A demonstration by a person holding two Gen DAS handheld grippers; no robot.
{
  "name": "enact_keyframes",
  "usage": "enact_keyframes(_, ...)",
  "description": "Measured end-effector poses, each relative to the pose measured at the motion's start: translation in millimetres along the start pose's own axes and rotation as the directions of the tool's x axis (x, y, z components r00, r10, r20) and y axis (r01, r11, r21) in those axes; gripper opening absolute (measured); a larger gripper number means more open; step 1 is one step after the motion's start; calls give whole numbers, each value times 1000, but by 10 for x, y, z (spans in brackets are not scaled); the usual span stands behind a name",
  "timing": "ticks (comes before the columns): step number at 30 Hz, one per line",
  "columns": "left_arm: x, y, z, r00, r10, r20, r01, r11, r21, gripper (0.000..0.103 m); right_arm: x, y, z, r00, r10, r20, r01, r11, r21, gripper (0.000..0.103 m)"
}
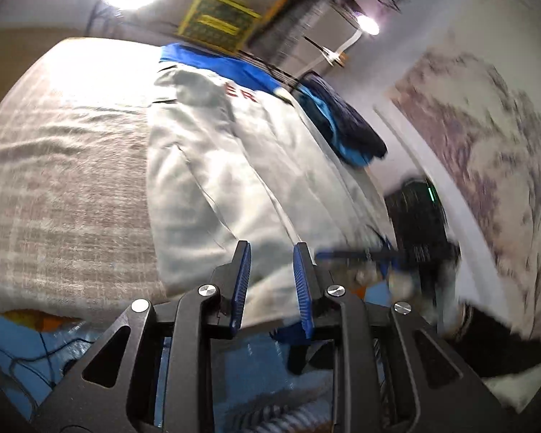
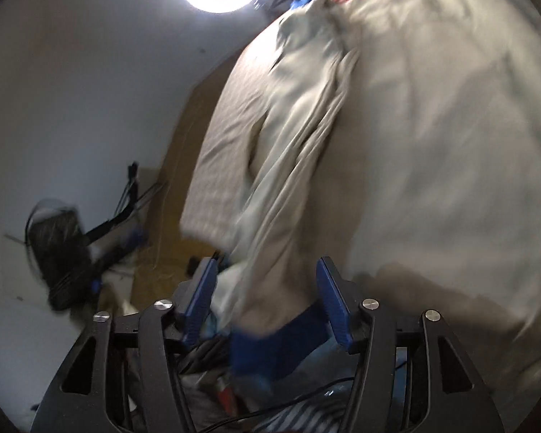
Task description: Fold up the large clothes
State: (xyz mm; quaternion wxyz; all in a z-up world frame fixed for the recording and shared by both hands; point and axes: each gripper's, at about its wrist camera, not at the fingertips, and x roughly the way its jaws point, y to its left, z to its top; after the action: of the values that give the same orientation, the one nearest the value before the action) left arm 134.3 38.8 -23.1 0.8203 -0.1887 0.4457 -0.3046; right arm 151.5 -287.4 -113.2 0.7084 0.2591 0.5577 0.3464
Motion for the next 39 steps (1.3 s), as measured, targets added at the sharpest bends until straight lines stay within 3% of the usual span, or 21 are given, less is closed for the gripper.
enact_keyframes(4,218,107,56,998,35,-55,-36,999,-22,23,226,130,-45,998,-36,-54,36,999,3,60)
enact_keyframes(8,525,316,-188,984,48,-169,-61,995,-76,23,401,57,-32,994,-77,-78,82,994,69,60)
enact_keyframes(11,677,389,-395,971,71,-229,-88,994,-64,23,496,-55,-61,995,-37,-95,50,988,144,60)
enact_keyframes(17,875,422,-846,939,51,-339,-67,997,-36,23,562,-24,-25,994,1,-110,20,983,185,63)
enact_keyframes(20,801,388,-844,946,70,-317,-78,997,-12,23,684,29,29,989,-41,-145,68,981,182,67)
enact_keyframes(22,738,372,-797,952,77,-295,-82,997,-6,23,805,82,42,978,-92,-189,121,982,148,60)
enact_keyframes(23,711,359,-768,955,80,-286,-84,996,-1,23,880,105,59,973,-91,-210,120,985,128,29)
enact_keyframes(24,643,345,-732,960,84,-266,-84,996,9,23,921,133,54,969,-87,-230,117,986,118,16)
enact_keyframes(28,373,393,-579,980,88,-178,-86,996,18,23,835,311,170,981,1,-194,24,991,129,10)
enact_keyframes(31,220,539,-477,993,19,-115,-27,998,-64,23,667,548,341,990,41,-139,-29,996,84,9)
enact_keyframes(35,194,596,-419,996,-49,-78,39,992,-124,23,519,747,567,991,110,-74,-105,992,65,9)
enact_keyframes(39,357,532,-379,993,-95,-63,86,986,-140,23,501,755,598,990,130,-54,-126,990,67,9)
